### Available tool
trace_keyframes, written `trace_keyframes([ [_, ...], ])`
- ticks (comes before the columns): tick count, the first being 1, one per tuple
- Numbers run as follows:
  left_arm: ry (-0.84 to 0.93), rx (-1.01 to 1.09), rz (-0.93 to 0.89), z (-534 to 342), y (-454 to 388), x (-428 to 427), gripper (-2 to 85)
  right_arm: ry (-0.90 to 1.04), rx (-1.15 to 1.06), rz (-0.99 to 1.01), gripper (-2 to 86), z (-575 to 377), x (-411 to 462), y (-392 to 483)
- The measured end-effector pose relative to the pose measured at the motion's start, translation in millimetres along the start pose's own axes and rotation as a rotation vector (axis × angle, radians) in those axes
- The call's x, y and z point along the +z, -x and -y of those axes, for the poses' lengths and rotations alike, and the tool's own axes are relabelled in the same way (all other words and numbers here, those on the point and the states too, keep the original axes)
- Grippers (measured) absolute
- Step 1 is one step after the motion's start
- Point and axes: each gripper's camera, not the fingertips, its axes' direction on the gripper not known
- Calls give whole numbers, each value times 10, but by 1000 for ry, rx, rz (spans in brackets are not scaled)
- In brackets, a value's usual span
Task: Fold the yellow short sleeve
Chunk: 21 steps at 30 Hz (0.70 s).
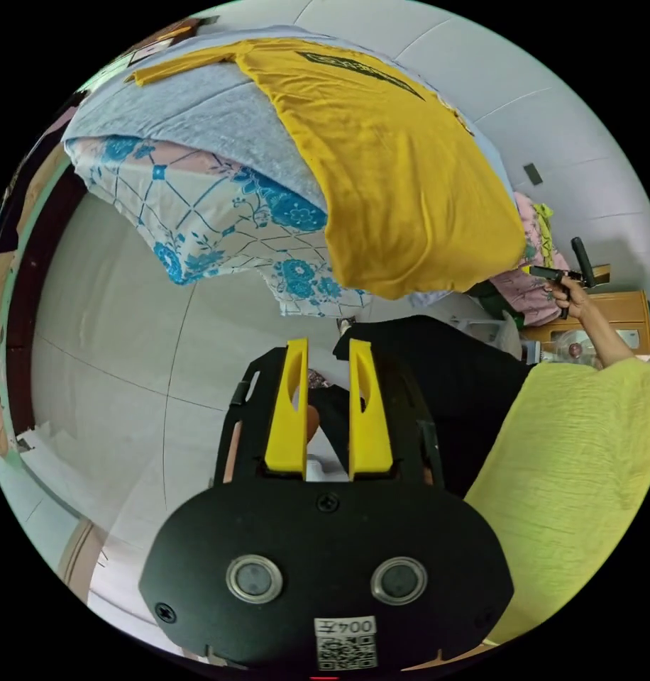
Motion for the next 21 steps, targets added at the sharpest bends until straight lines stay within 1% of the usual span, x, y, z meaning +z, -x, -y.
trace_keyframes([
  [1,-41,12,-10,3,-81,-102,75,-8,39,-50,50,2,-28,-7],
  [2,-106,30,-15,11,-179,-242,70,-63,78,-89,50,-4,-104,1],
  [3,-141,39,-13,18,-232,-317,66,-99,84,-93,50,-8,-152,15],
  [5,-279,73,12,75,-458,-593,47,-249,76,-66,67,15,-346,106],
  [8,-400,146,48,256,-775,-769,30,-334,25,-41,84,225,-455,245],
  [12,-335,223,109,669,-1123,-681,22,-306,-19,-124,90,686,-412,356],
  [15,-287,224,163,945,-1348,-587,16,-286,-21,-90,86,1070,-382,301],
  [17,-241,211,230,1087,-1498,-523,11,-273,-31,-85,86,1313,-385,225],
  [21,-181,178,256,1225,-1667,-470,6,-233,-99,-77,83,1552,-398,146],
])
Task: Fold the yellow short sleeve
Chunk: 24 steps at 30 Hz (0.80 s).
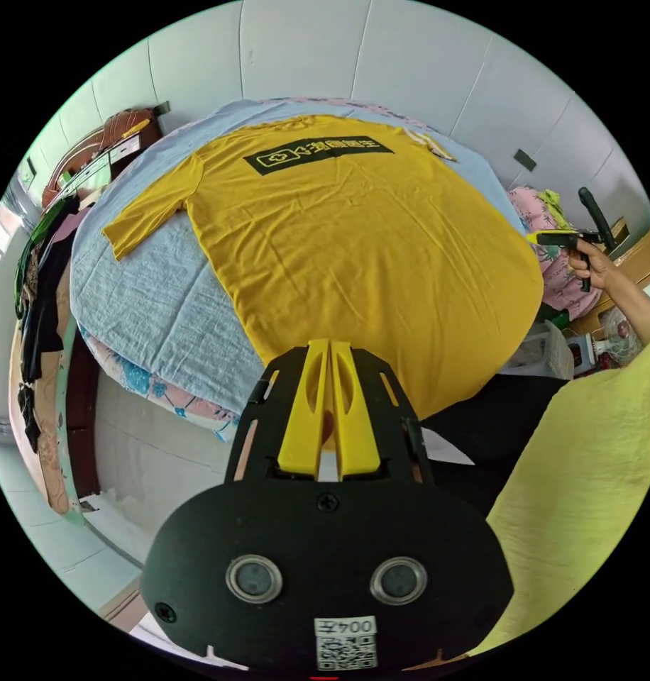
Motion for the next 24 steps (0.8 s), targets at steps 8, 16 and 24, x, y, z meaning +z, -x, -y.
trace_keyframes([
  [8,24,-47,20,365,-308,-78,4,60,-72,-98,1,463,120,-288],
  [16,67,-69,62,819,-577,-150,5,-75,-44,61,42,1103,-192,-614],
  [24,131,-36,132,1333,-818,-184,5,-23,-163,32,11,2148,44,-804],
])
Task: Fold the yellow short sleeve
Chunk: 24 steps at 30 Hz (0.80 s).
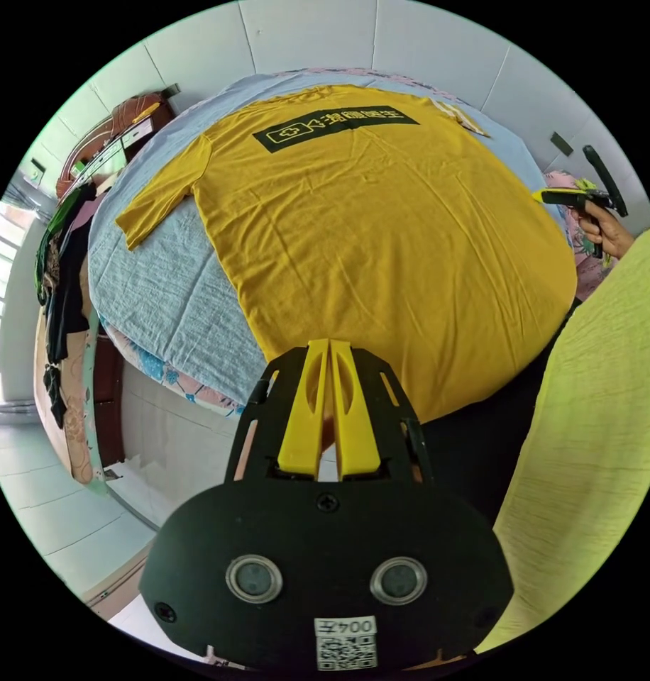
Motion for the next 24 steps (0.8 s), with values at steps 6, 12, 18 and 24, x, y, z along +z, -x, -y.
trace_keyframes([
  [6,35,2,-3,380,-65,-67,4,38,9,71,-1,406,-55,-524],
  [12,104,33,15,811,-120,-108,4,-350,254,336,63,846,-483,-1419],
  [18,166,34,13,1219,-108,-126,5,-446,398,475,78,1650,-498,-2373],
  [24,225,49,26,1597,-83,-124,5,-371,423,638,76,2483,-387,-3002],
])
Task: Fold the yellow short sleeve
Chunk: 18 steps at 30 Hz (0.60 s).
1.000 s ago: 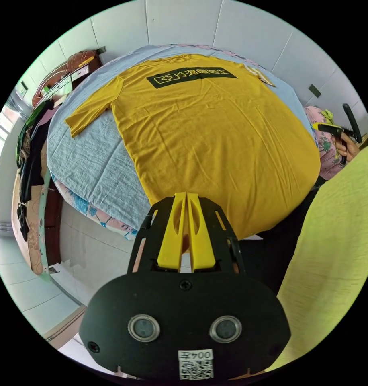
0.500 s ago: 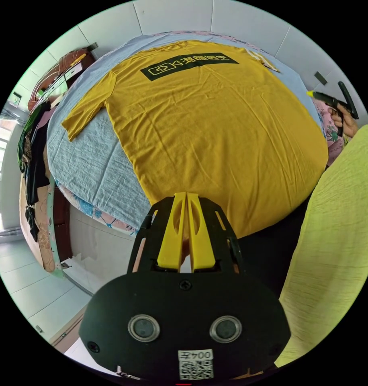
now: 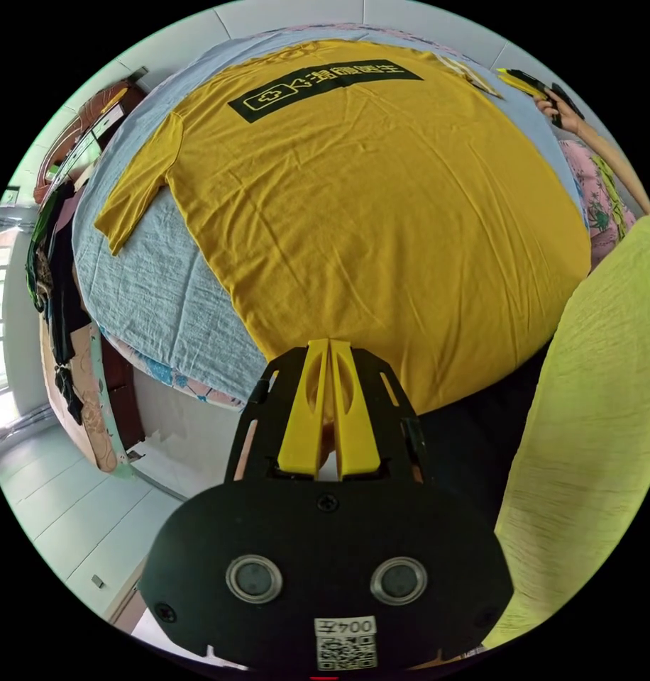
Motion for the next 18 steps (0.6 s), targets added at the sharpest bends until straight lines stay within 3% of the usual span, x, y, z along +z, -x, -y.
trace_keyframes([
  [18,77,9,-25,759,379,-117,4,143,116,98,70,1197,523,-3],
])
